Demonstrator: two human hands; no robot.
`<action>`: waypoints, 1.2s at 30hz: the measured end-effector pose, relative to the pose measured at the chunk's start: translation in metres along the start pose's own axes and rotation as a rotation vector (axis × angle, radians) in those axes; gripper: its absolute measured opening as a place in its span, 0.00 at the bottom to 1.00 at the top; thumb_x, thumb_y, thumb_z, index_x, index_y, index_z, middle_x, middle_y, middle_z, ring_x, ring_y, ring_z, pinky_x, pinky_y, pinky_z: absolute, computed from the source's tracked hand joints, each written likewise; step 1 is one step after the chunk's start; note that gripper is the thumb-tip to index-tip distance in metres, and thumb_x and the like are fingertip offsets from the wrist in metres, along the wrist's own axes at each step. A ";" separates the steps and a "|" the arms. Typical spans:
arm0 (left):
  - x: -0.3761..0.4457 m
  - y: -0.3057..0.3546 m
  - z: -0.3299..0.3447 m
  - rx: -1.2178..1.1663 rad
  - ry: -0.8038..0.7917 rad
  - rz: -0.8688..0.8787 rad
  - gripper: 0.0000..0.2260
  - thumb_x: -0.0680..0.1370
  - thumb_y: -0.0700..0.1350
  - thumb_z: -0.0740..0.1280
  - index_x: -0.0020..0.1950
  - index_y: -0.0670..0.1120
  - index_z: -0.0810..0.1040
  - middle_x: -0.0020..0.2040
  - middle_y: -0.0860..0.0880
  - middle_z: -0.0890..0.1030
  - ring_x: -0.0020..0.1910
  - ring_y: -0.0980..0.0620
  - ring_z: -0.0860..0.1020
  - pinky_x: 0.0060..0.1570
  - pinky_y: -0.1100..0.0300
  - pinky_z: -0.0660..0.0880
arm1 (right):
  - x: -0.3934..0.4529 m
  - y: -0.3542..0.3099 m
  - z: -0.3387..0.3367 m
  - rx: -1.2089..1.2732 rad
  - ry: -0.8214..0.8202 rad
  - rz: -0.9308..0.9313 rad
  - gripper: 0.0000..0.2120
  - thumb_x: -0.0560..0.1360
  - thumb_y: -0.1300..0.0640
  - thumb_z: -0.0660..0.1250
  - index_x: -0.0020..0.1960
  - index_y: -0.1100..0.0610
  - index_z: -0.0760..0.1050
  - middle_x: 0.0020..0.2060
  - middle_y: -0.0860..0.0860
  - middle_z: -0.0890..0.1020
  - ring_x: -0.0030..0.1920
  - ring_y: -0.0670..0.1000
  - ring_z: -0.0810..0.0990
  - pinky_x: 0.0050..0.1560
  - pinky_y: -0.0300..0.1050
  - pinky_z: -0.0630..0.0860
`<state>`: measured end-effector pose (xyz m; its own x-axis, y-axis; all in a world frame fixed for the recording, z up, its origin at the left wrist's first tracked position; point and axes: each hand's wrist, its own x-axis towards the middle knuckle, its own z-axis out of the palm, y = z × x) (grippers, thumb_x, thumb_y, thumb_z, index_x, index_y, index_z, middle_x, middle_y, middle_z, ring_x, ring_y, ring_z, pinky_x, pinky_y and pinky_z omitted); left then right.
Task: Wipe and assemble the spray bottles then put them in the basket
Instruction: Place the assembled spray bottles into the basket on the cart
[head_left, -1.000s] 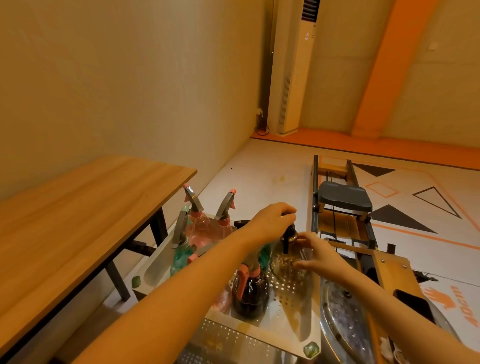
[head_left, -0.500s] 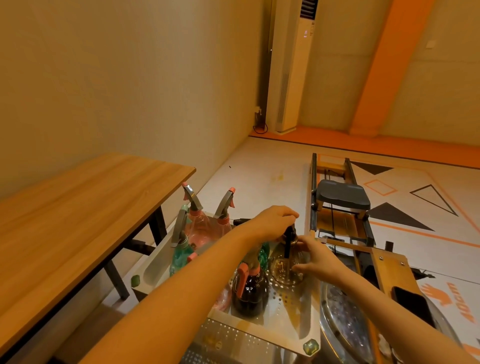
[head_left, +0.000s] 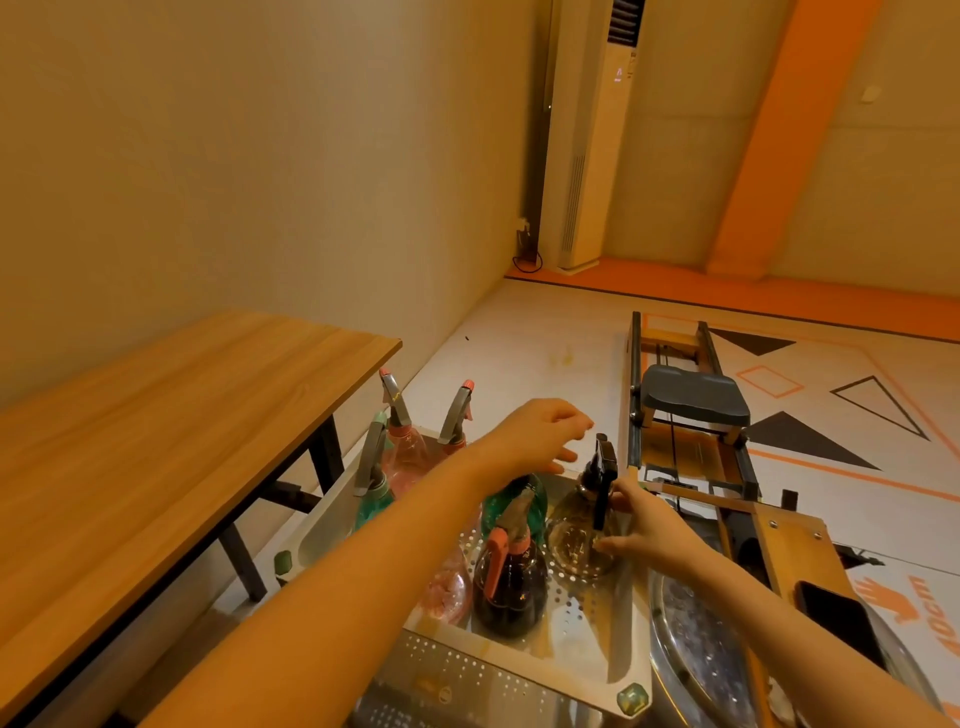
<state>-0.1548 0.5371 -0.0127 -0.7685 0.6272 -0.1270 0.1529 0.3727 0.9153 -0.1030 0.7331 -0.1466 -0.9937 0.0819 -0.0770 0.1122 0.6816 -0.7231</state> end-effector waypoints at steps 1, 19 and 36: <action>0.000 -0.001 -0.006 -0.019 0.036 0.014 0.13 0.82 0.46 0.59 0.64 0.44 0.74 0.61 0.45 0.77 0.54 0.48 0.79 0.54 0.55 0.78 | -0.001 -0.001 -0.002 0.001 -0.015 0.003 0.31 0.67 0.59 0.76 0.65 0.49 0.67 0.58 0.44 0.75 0.63 0.46 0.73 0.56 0.39 0.72; -0.008 -0.049 -0.093 0.634 0.151 -0.078 0.16 0.82 0.42 0.55 0.68 0.47 0.72 0.63 0.43 0.77 0.59 0.44 0.75 0.61 0.49 0.71 | 0.021 -0.179 -0.044 -0.102 -0.039 -0.216 0.09 0.77 0.59 0.65 0.57 0.58 0.78 0.51 0.48 0.79 0.48 0.49 0.81 0.43 0.45 0.82; -0.014 -0.060 -0.098 0.582 0.092 -0.057 0.24 0.80 0.38 0.57 0.75 0.53 0.61 0.71 0.47 0.70 0.65 0.45 0.72 0.57 0.56 0.71 | 0.067 -0.170 0.006 -0.452 -0.256 -0.071 0.15 0.78 0.51 0.64 0.50 0.61 0.82 0.46 0.55 0.83 0.45 0.52 0.80 0.52 0.47 0.76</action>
<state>-0.2140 0.4387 -0.0283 -0.8322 0.5429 -0.1126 0.4054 0.7344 0.5444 -0.1888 0.6185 -0.0331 -0.9625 -0.1178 -0.2442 -0.0202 0.9293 -0.3688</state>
